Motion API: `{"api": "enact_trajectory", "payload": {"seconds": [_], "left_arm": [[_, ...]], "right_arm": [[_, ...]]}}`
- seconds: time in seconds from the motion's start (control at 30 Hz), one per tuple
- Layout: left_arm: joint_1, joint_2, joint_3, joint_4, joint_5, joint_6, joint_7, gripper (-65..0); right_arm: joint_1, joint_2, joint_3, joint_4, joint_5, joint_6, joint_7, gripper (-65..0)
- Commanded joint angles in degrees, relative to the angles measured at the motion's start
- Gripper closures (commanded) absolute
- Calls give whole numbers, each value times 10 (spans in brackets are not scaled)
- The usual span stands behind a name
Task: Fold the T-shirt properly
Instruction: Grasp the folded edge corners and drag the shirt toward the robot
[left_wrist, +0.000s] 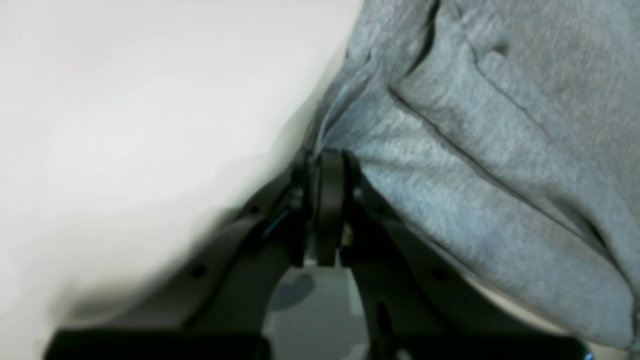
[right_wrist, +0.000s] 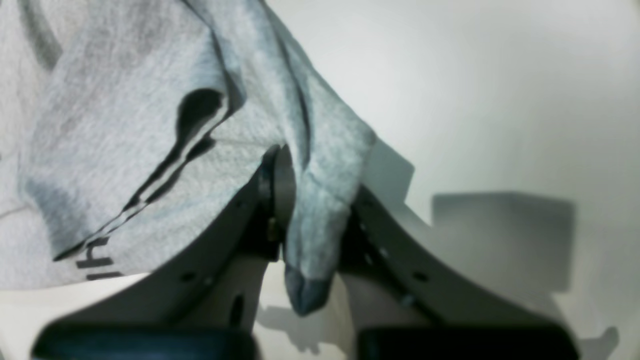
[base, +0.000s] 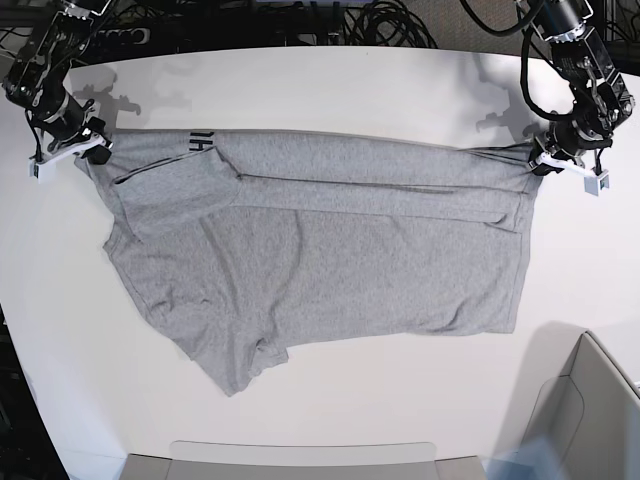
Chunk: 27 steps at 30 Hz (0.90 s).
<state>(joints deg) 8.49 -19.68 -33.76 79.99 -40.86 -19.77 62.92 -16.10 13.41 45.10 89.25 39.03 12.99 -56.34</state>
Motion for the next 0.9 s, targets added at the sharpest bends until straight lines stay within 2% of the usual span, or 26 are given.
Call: {"api": "enact_trajectory", "payload": {"seconds": [0.0, 0.3, 0.5, 0.7, 0.87], "left_arm": [[11, -10, -2, 14, 18, 6, 4, -21], [77, -12, -5, 61, 19, 6, 4, -21], [127, -12, -6, 115, 19, 6, 4, -21], [158, -12, -6, 119, 19, 6, 4, -21], [171, -12, -7, 119, 19, 6, 4, -23]], "right_arm": [[-6, 11, 4, 21, 8, 0, 15, 0], [-89, -14, 6, 72, 8, 0, 15, 0], [-122, -17, 24, 73, 8, 1, 15, 0], [-158, -13, 25, 85, 43, 1, 16, 0], [-174, -18, 25, 107, 43, 1, 16, 0]]}}
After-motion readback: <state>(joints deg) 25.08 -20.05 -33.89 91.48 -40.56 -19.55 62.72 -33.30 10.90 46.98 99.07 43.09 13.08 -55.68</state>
